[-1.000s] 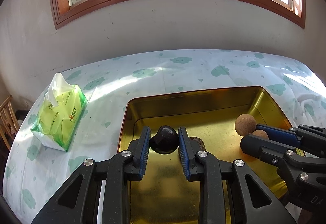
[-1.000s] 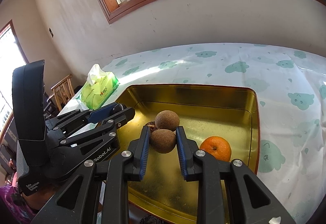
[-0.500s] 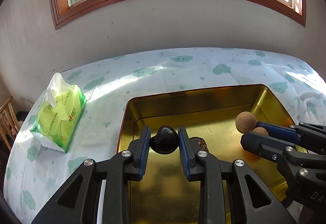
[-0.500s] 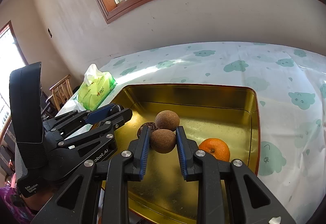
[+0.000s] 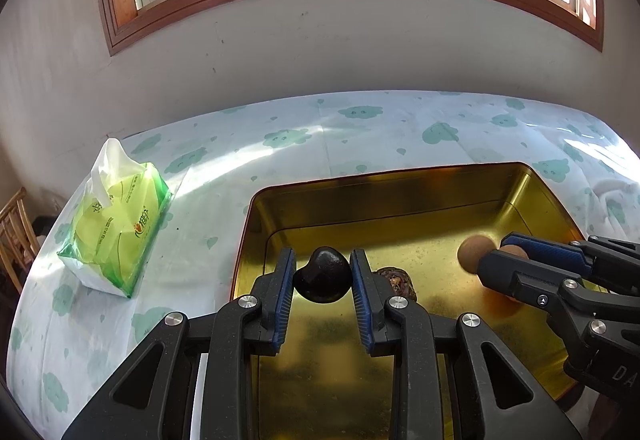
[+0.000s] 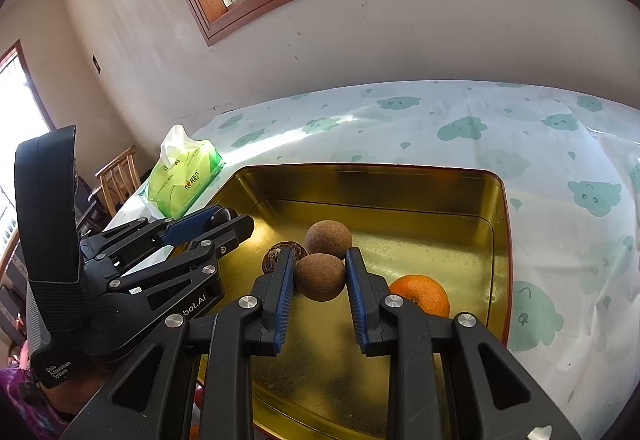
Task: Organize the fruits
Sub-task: 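Open the right tool to drop the brown fruits while the left tool releases the black fruit into the tin, then grasp another mandarin orange with the right tool while the left tool grasps a brown fuzzy fruit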
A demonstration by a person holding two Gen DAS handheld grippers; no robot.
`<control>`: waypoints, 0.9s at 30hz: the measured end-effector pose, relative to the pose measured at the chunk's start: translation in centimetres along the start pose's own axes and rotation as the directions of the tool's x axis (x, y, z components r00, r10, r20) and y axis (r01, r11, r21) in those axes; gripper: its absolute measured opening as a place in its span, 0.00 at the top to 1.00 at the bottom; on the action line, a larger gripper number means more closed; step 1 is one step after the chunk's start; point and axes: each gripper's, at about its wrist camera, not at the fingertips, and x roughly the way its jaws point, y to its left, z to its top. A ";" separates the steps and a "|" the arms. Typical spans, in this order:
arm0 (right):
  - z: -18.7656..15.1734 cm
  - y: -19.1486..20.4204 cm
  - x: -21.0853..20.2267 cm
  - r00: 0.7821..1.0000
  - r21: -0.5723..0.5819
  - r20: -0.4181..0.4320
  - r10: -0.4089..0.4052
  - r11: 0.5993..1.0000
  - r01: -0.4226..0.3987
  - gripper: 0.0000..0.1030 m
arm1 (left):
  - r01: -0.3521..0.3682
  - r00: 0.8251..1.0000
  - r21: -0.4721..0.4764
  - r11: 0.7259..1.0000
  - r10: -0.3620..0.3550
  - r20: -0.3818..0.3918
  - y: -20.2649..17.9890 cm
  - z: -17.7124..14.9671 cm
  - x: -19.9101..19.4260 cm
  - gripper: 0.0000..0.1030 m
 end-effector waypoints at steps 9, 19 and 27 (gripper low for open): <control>-0.4 -0.3 -1.7 0.998 0.011 0.049 0.038 0.999 -0.038 0.74 | -0.007 1.000 -0.006 1.000 0.007 0.021 -0.1 -0.1 -0.6 0.47; -7.1 2.2 -7.8 0.984 -0.026 -0.043 0.175 0.984 -0.176 0.66 | 0.003 0.994 -0.056 0.998 0.003 0.110 2.0 -1.9 -5.9 0.34; -13.0 6.0 -8.1 0.967 -0.039 -0.174 0.187 0.980 -0.197 0.65 | -0.024 0.996 -0.165 0.986 0.038 0.080 5.8 -7.2 -9.9 0.33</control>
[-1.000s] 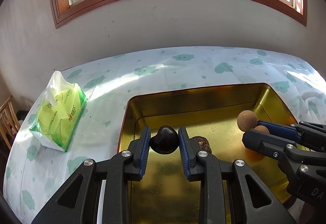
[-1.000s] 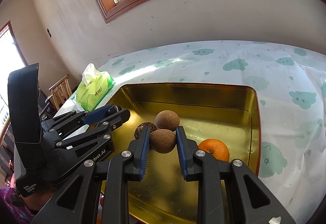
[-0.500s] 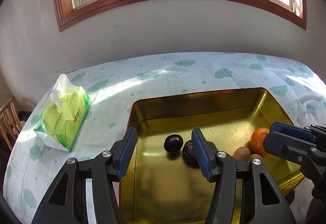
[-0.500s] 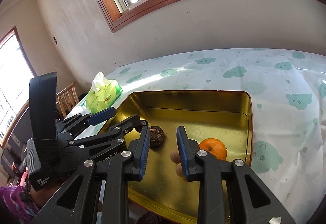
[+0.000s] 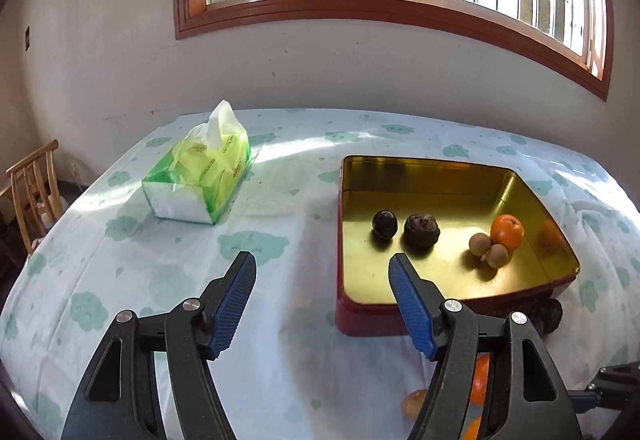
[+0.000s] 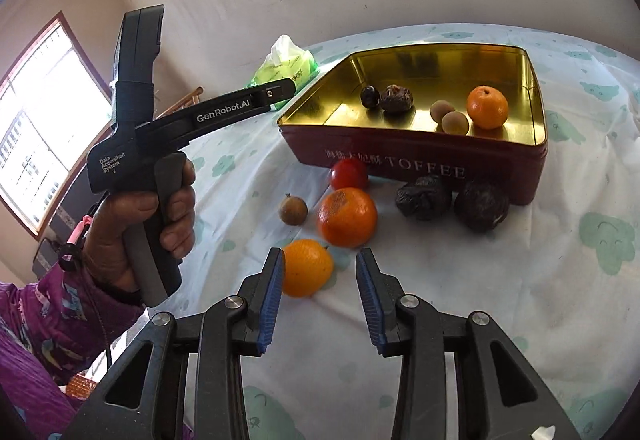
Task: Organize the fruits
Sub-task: 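Grasp another mandarin orange with the right tool while the left tool grasps a brown fuzzy fruit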
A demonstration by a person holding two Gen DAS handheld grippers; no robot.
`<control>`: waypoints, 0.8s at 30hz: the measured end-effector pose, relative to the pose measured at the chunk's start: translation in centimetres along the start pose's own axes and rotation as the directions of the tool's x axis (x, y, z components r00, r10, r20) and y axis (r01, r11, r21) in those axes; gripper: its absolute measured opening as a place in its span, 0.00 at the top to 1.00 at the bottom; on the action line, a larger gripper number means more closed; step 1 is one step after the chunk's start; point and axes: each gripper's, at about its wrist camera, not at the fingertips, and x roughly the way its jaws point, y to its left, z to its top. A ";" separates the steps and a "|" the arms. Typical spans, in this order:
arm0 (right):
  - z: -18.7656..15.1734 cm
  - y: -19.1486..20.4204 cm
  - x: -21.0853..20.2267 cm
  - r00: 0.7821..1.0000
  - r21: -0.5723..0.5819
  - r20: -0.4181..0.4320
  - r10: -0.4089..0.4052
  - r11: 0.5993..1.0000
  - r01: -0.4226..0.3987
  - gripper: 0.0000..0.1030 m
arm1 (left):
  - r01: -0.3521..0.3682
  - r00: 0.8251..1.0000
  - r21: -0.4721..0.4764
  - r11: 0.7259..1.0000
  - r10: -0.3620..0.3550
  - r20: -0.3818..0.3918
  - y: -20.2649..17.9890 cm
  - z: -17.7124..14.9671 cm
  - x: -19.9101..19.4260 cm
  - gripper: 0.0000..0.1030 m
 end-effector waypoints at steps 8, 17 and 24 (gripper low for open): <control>0.1 1.1 2.2 0.998 0.006 -0.004 -0.055 0.998 0.055 0.38 | -0.004 0.997 -0.041 0.999 0.001 -0.071 3.3 -4.5 -2.4 0.33; -1.2 0.3 -0.3 0.982 -0.031 0.035 -0.188 0.981 0.189 0.65 | 0.190 0.977 0.075 0.979 -0.181 -0.114 1.1 -6.0 -3.0 0.33; -2.2 -6.8 -5.3 0.930 0.146 0.091 -0.356 0.928 0.342 0.65 | 0.300 0.949 0.182 0.936 -0.274 -0.155 -2.0 -5.9 -1.9 0.33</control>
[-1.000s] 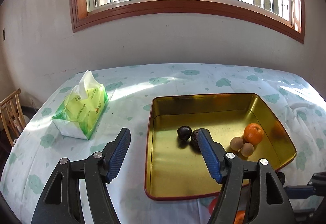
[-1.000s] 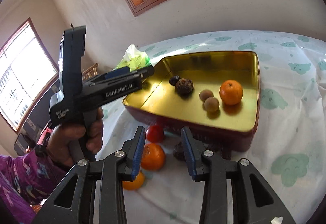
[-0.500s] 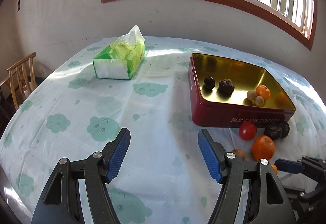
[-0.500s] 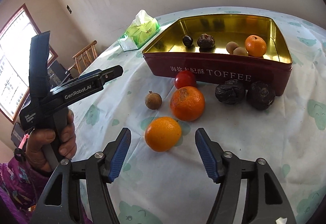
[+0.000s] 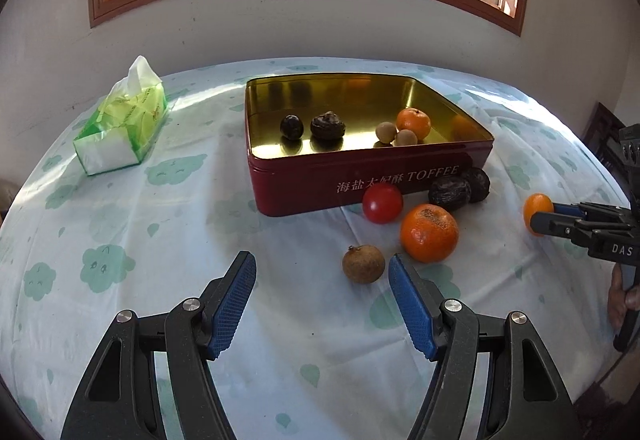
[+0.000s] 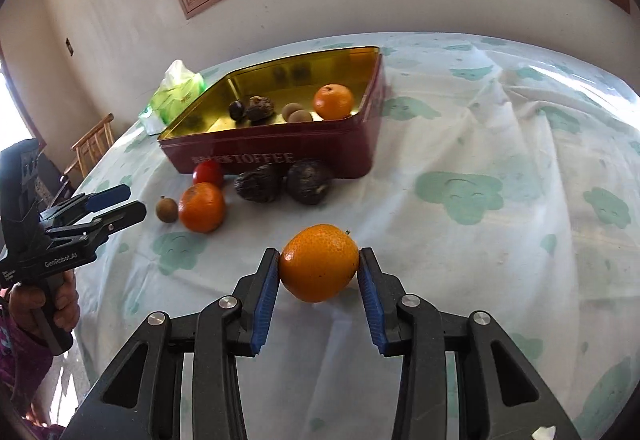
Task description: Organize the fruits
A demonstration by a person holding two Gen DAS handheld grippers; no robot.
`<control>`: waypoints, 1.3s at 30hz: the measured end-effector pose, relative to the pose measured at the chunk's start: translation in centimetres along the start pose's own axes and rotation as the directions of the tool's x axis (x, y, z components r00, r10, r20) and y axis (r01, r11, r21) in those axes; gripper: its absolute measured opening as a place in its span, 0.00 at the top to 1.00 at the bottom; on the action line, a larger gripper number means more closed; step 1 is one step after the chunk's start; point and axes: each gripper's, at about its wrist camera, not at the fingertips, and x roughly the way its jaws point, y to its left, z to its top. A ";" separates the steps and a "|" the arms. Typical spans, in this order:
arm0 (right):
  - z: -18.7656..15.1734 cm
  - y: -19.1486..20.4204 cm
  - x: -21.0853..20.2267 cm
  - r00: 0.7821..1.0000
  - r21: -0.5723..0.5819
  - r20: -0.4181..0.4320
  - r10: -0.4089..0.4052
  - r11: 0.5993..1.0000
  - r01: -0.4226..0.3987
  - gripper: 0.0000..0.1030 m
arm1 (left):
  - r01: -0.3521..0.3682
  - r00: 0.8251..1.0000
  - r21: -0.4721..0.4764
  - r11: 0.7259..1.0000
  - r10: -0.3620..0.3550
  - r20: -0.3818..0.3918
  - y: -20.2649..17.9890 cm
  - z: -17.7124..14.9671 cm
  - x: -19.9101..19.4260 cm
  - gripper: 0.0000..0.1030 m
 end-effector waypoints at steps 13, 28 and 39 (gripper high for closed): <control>-0.2 -0.8 0.9 1.000 0.026 -0.011 0.008 1.000 -0.008 0.64 | 0.083 0.991 0.018 0.996 -0.081 -0.102 -0.3 1.0 3.5 0.68; -0.2 -0.4 1.1 1.000 0.018 -0.018 0.000 1.000 0.000 0.64 | -0.167 0.985 -0.265 0.950 0.169 -0.016 2.8 0.2 1.2 0.74; -0.3 -0.3 1.0 1.000 0.010 -0.016 -0.012 1.000 0.012 0.64 | -0.246 0.965 -0.261 0.934 0.262 0.027 2.5 0.1 -0.1 0.74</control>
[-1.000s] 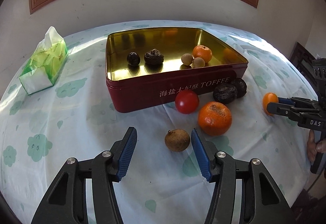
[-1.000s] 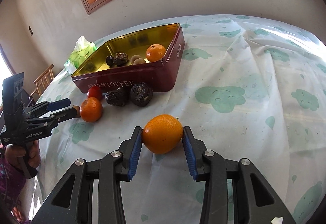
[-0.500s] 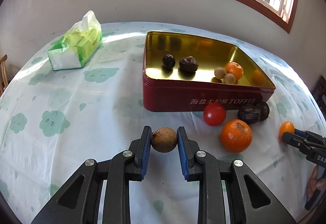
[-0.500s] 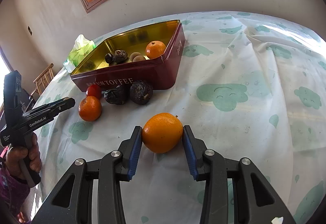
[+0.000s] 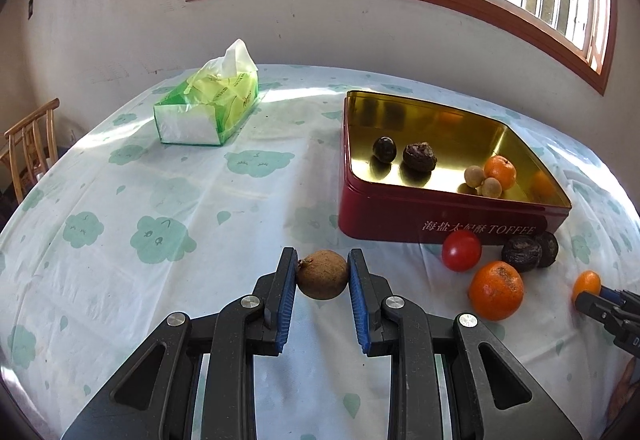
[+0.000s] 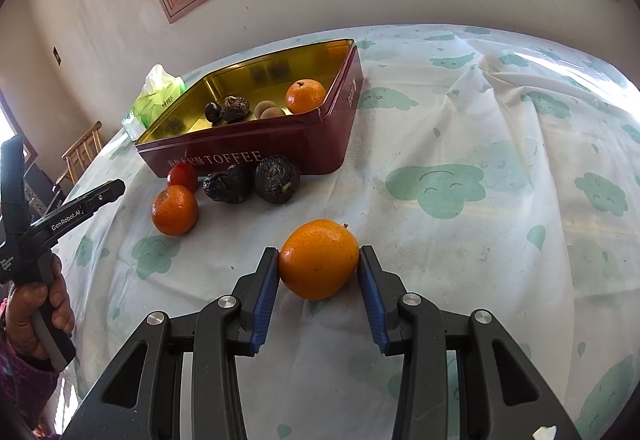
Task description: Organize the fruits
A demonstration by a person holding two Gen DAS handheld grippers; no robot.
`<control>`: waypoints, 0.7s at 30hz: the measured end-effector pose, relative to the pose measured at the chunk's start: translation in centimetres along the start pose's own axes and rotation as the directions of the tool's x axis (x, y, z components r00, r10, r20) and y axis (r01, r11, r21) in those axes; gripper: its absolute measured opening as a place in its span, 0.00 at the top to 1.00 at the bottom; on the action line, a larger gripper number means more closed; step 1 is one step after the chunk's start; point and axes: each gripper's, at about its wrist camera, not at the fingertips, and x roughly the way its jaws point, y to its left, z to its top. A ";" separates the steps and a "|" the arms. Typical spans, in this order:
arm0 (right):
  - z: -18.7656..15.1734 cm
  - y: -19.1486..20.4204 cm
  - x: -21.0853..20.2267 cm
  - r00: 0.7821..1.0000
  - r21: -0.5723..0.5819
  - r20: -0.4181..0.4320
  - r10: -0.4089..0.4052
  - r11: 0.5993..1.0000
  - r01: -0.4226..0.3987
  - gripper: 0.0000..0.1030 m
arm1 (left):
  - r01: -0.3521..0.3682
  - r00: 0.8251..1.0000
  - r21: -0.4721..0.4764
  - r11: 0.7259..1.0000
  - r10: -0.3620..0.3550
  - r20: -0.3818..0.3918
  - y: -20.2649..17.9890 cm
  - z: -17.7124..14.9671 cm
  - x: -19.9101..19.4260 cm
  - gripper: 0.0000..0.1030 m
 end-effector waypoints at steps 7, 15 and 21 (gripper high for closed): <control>0.0 0.0 0.0 1.000 -0.001 0.001 -0.001 1.000 0.001 0.64 | -0.033 0.999 0.017 0.999 0.033 0.030 -0.4 -0.1 -0.6 0.74; 0.0 0.0 -0.1 1.000 0.000 0.001 0.001 1.000 -0.001 0.64 | -0.057 0.998 0.031 0.998 0.056 0.040 -0.7 -0.1 -0.8 0.74; 0.0 -0.1 -0.2 1.000 0.005 0.003 0.007 1.000 -0.007 0.64 | -0.066 0.997 0.036 0.997 0.064 0.051 -0.8 -0.1 -1.0 0.74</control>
